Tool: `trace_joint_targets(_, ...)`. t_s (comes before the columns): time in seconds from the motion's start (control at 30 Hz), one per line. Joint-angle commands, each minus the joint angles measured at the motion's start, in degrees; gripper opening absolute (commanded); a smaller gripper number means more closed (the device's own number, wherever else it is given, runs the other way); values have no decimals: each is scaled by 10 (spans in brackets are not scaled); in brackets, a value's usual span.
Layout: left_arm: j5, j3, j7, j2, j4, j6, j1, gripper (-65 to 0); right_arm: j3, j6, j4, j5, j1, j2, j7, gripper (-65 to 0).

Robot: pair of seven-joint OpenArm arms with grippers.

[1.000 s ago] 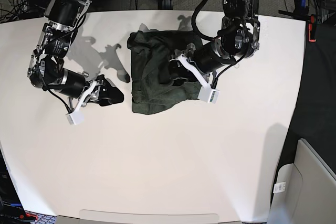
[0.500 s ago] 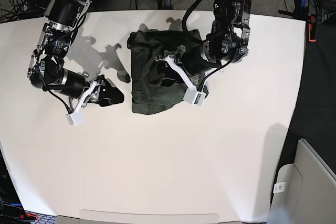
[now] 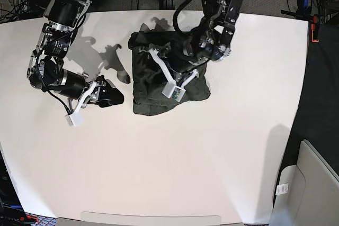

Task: Fold the T-shirt properly
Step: 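Press and tuck the bundle's edge with the left gripper, then grasp the bundle's edge with the left gripper and lift it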

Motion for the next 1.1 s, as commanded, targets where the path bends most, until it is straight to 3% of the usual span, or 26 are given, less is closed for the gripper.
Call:
trace_joint_targets(0.0,9,14,-26,2,6,-4,-8,-304,1,3,11,17,13,3,8,-326)
trace_joint_targets(0.23,100,61,-71,-1,2,-4,9,-311,1,3,11,17,13,4,8,-326)
trace_joint_targets(0.47,174,73,-86,-1,2,-4,9,-463,1,3,11,17,13,4,8,-326)
trace_joint_targets(0.8,197,68,-86,-1,50,-3,33,-632,1,3,10,17,13,4,8,-326)
trace_joint_targets(1.07,197,14,-87,-2,119,-3,66,-634,1,3,9,17,13,4,8,-326)
